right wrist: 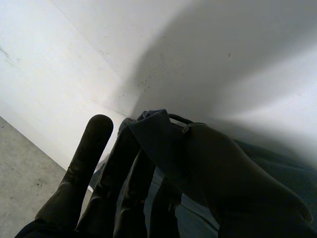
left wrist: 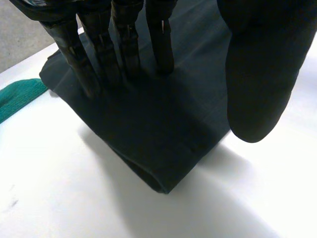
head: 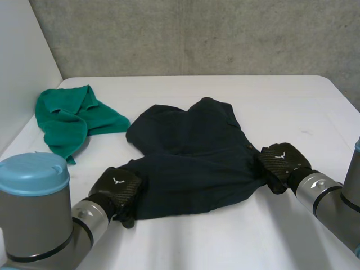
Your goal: Fold the laundry.
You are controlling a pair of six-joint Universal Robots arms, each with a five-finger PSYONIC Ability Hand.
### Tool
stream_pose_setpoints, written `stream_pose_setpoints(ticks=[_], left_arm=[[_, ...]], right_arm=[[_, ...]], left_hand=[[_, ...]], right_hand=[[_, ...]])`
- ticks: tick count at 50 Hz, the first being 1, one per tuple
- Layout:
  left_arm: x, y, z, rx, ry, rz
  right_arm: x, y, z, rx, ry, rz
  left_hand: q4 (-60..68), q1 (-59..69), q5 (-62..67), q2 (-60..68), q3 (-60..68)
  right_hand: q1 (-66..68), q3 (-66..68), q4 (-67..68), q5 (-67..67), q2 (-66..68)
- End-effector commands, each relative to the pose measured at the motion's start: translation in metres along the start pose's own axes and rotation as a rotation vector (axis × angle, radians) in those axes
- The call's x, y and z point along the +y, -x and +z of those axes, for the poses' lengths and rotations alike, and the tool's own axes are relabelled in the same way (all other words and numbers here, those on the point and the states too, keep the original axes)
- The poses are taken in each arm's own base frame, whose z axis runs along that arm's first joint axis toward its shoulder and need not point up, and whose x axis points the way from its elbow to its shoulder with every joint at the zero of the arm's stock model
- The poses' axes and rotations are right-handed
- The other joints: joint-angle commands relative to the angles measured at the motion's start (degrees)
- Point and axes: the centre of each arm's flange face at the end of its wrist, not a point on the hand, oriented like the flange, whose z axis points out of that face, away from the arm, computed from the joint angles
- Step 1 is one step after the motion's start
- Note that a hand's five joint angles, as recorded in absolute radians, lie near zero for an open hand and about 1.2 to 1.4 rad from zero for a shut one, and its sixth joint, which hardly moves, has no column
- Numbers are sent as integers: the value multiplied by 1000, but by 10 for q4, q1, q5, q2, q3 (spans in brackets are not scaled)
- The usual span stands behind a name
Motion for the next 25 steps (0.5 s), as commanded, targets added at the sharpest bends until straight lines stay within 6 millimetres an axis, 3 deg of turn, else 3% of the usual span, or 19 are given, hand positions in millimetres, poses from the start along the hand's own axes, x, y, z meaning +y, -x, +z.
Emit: stream_pose_setpoints(ticks=[1, 21, 25], left_arm=[[9, 1, 15, -27, 27, 58], [15, 5, 34, -68, 7, 141], [14, 7, 36, -80, 3, 144]], right_arm=[[0, 0, 0, -1, 0, 0], [1, 3, -1, -7, 3, 0], [1, 2, -1, -6, 4, 0]], left_hand=[[33, 21, 34, 26, 25], [150, 139, 152, 143, 143], [256, 244, 258, 249, 249]], right_hand=[[252, 123, 118, 136, 125], [252, 123, 118, 136, 125], [252, 123, 118, 136, 125]])
